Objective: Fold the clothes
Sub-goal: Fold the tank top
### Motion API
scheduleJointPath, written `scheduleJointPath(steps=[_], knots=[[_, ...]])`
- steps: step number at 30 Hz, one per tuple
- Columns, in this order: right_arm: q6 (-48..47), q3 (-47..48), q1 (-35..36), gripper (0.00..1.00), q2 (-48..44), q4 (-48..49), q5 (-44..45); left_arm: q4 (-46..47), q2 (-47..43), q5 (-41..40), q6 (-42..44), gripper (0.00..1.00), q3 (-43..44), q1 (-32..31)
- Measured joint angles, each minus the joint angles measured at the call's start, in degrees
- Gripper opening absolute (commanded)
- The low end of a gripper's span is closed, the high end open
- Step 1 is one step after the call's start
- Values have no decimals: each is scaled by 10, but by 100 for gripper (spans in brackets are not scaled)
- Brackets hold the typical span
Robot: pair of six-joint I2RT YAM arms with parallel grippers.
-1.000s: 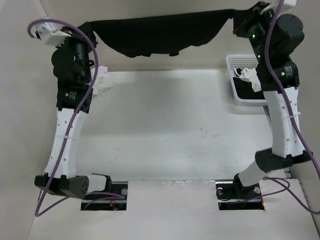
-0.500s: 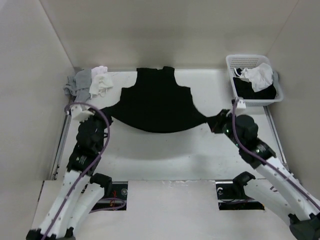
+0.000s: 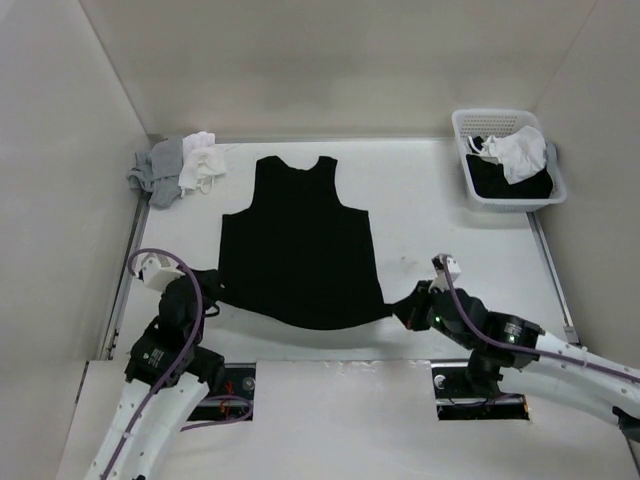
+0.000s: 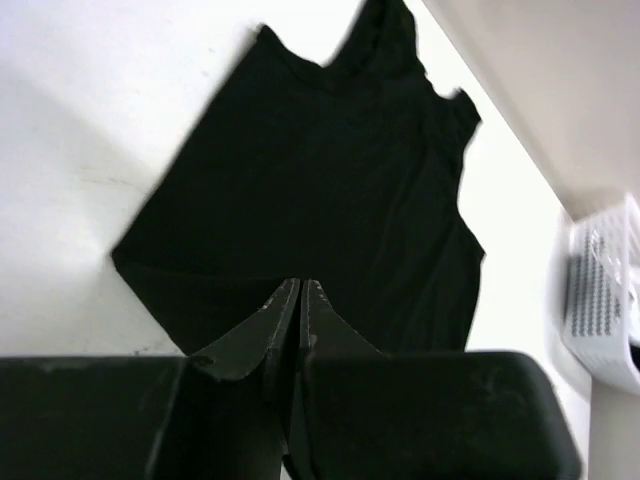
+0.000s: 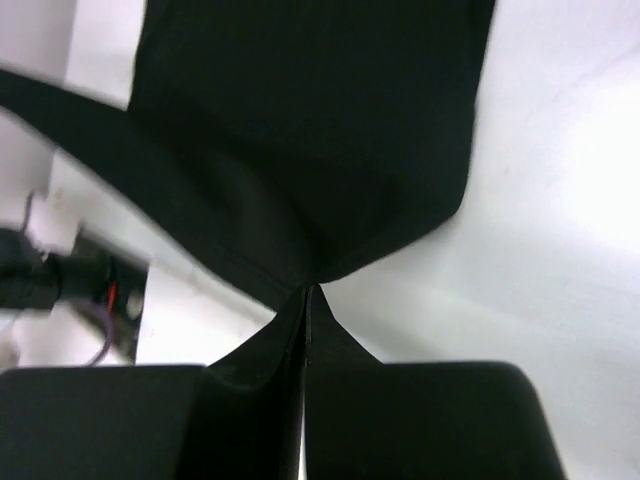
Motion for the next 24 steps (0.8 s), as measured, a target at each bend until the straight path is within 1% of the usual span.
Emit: scheduleJointPath(steps=[1,2,4,6,8,10,14,16,20,21,22,24], knots=[[-12,18,-14,0,31,5,3,4,10,-5,-1,2,1,7],[-29,42,-43,0,72,17,0,14,28,-10,-1,2,3,15],[-68,90,-125,0,156,63,-22,49,83,-16,4,2,9,31],[-103,143,-218,0,243,120,-59,108,163,-18,14,2,24,52],[-130,203,-297,0,334,173,-96,177,256,-17,23,2,48,78],[-151,272,-352,0,425,215,-124,252,361,-17,30,2,84,105],[-174,425,-412,0,598,271,-176,377,568,-9,41,2,182,148],[-178,501,-432,0,678,285,-202,419,659,0,47,2,238,163],[-175,648,-469,0,829,291,-236,475,812,17,61,4,347,180],[-172,680,-475,3,861,290,-242,485,844,20,64,6,371,183],[-169,715,-479,9,896,290,-247,495,877,25,66,10,396,185],[-161,777,-487,33,960,290,-252,508,934,32,71,21,434,190]])
